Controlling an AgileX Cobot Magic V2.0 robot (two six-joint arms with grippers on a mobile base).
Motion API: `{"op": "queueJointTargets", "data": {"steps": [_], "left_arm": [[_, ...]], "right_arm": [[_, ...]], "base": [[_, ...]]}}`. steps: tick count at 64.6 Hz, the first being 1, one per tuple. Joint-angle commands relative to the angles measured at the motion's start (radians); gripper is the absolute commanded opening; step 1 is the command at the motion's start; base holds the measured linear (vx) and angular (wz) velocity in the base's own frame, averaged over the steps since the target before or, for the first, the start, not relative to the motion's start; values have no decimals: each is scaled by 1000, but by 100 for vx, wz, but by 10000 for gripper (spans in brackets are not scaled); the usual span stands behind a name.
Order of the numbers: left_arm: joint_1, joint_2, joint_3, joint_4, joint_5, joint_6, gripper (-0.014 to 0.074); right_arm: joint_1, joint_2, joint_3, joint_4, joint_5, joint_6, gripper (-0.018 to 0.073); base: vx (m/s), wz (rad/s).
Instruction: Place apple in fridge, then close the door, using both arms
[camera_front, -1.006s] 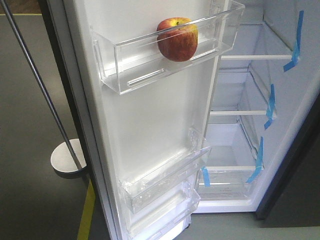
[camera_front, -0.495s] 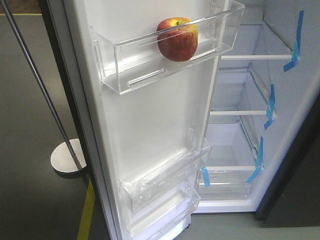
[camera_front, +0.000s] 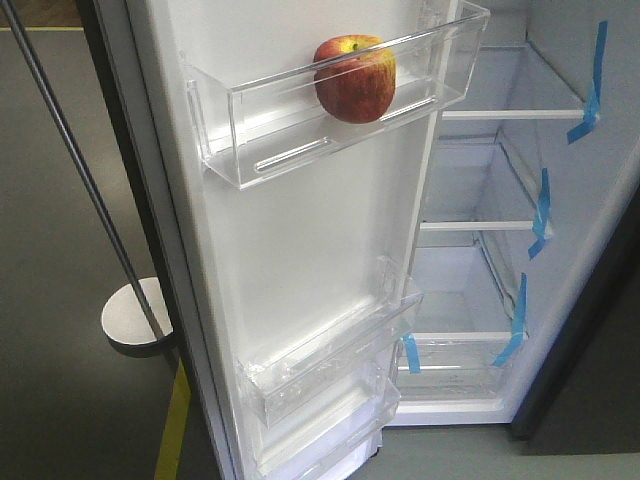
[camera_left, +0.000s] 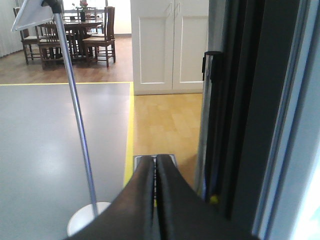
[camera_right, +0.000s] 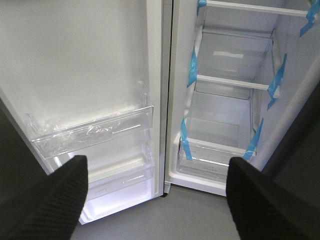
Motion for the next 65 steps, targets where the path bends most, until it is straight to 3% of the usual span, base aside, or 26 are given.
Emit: {"op": "queueJointTargets", "data": {"steps": [1, 14, 32, 38, 59, 65], "left_arm": [[-9, -14, -17, -37, -111, -56, -5], [-9, 26, -228, 1, -261, 24, -5], [-9, 404, -664, -8, 93, 16, -5], [-9, 502, -760, -35, 141, -2, -5], [-9, 583, -793, -35, 148, -10, 0], [-9, 600, -808, -40, 189, -10, 38]], "right_arm": [[-4, 12, -21, -13, -60, -5, 544], [-4, 12, -21, -12, -60, -5, 544], [-4, 12, -21, -12, -60, -5, 544], [-4, 12, -21, -12, -60, -5, 544], [-4, 12, -21, -12, -60, -5, 544], [-4, 12, -21, -12, -60, -5, 544]], "base": [[0, 0], [0, 0], [0, 0], [0, 0], [0, 0], [0, 0]]}}
